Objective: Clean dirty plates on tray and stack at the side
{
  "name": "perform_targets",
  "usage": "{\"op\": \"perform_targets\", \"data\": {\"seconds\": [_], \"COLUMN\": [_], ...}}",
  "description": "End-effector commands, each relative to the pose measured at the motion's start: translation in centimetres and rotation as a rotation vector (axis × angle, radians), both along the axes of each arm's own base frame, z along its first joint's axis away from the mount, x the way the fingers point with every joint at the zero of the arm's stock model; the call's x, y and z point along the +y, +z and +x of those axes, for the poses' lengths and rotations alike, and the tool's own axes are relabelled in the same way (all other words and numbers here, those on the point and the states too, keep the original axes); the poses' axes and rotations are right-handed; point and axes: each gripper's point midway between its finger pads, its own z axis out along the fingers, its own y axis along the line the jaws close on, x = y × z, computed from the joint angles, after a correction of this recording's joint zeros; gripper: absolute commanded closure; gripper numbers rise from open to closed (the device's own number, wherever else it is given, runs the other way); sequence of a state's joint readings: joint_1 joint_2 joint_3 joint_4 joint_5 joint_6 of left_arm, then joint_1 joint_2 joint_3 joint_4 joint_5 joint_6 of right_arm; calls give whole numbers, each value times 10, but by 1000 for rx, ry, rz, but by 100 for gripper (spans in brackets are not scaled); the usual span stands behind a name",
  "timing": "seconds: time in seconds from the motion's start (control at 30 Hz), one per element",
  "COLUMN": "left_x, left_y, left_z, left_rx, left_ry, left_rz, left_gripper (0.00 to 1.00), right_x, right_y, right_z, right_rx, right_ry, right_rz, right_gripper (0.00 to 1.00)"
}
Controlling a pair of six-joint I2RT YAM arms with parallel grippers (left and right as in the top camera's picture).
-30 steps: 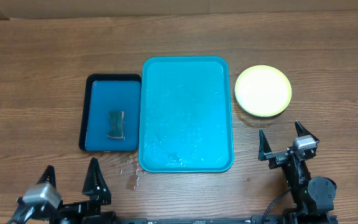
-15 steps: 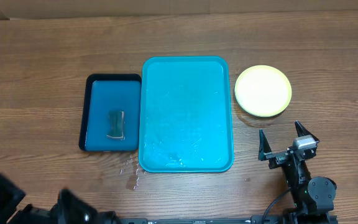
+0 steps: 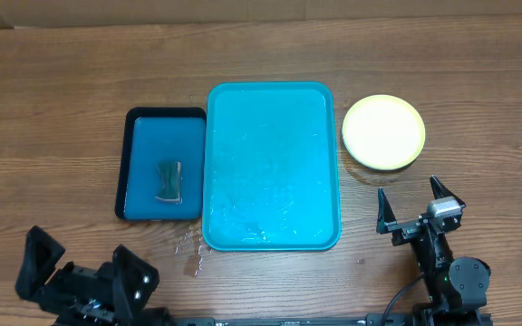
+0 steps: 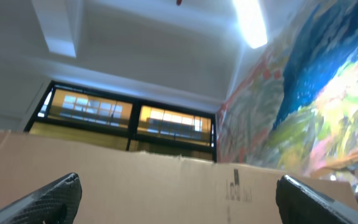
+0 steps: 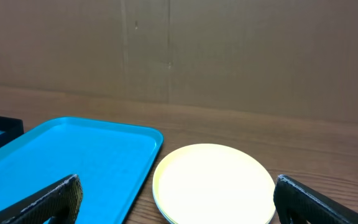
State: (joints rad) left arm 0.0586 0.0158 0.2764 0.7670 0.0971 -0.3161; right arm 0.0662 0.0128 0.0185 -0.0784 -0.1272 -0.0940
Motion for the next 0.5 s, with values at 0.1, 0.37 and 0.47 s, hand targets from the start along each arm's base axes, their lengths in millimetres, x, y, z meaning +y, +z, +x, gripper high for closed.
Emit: {"op": "perform_targets", "data": {"seconds": [0.1,0.37,0.47], "left_x": [2,12,14], "left_y": [-28,-65,-75], "left_z": [17,39,46], "left_rx": [33,87,113], "left_ry": [-5,24,29], "left_rz": [-15,-61,-66], "left_gripper": [0,0,0], "right_x": [0,0,0], "right_y": [-2,-2,-2], "right_z": [0,0,0], "right_rx": [-6,-6,-6], "right_ry": [1,1,1], "right_rz": [-4,-4,-4], "right_gripper": [0,0,0]}}
